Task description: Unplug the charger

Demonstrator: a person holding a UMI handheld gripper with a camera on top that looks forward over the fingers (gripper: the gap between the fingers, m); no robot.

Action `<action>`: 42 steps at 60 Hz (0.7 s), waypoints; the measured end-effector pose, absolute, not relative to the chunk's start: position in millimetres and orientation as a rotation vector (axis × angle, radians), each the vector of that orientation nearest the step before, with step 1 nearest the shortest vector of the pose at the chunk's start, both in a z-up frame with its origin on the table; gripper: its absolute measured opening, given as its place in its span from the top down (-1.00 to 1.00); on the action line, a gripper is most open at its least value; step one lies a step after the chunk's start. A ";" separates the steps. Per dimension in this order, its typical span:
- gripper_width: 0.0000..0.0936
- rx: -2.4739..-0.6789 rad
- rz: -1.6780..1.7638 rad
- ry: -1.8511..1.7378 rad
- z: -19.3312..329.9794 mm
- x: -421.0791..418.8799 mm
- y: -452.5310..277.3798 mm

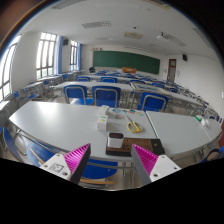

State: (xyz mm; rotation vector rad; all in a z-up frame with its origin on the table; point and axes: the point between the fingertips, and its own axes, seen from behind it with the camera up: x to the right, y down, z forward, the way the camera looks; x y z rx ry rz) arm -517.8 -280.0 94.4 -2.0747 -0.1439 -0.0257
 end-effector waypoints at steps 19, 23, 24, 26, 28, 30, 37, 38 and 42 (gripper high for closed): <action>-0.64 -2.172 -0.061 -0.046 22.9 -509.1 -195.5; -0.38 -2.165 -0.069 -0.045 21.4 -506.4 -191.8; -0.31 -2.163 -0.072 -0.047 20.7 -505.3 -186.5; -0.13 -2.159 -0.079 -0.056 19.7 -505.1 -184.4; -0.01 -2.155 -0.063 -0.064 18.7 -508.4 -182.9; 0.04 -2.152 -0.058 -0.055 19.5 -508.6 -182.3; 0.34 -2.163 -0.020 -0.026 20.2 -506.7 -182.8; 0.37 -2.158 -0.013 -0.027 22.5 -507.3 -183.8; 0.44 -2.164 -0.012 -0.034 21.3 -508.1 -181.7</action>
